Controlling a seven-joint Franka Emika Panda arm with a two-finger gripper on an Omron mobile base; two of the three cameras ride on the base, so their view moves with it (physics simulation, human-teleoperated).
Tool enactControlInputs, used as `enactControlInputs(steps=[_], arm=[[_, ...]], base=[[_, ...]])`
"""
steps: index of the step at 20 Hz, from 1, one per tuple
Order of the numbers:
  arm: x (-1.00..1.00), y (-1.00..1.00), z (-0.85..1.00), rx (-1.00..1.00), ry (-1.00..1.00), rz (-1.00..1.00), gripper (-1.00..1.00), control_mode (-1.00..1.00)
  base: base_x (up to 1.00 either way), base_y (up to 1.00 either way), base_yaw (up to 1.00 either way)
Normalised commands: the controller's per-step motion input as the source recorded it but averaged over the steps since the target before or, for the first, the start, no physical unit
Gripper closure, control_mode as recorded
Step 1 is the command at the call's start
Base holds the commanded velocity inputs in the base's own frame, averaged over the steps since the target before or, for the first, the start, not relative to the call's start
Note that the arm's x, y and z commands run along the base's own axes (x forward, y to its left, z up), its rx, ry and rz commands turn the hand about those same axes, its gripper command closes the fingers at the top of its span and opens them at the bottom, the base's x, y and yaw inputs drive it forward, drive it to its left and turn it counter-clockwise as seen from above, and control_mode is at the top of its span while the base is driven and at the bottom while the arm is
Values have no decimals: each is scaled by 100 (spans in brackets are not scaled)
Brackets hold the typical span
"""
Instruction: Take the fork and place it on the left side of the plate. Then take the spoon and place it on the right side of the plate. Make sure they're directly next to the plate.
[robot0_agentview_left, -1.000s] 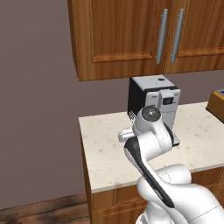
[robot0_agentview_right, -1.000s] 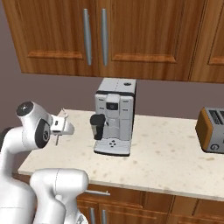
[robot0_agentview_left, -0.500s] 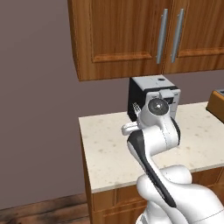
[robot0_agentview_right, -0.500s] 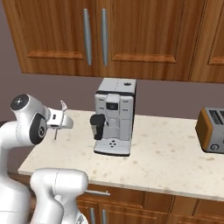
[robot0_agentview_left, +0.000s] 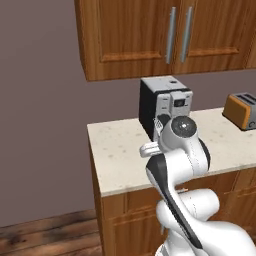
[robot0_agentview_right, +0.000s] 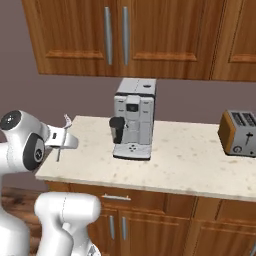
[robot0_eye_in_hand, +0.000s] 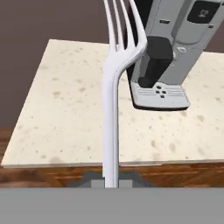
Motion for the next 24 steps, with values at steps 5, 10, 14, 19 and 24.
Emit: enactControlInputs(steps=[5,10,14,19,24], arm=[[0,0,0,0,0,0,100,100],[0,0,0,0,0,0,100,100],[0,0,0,0,0,0,100,100],[0,0,0,0,0,0,100,100],[0,0,0,0,0,0,100,100]], base=[[-76,35,-14],[-78,36,-17],[-85,25,-16],[-82,31,-16],[-84,29,-16]])
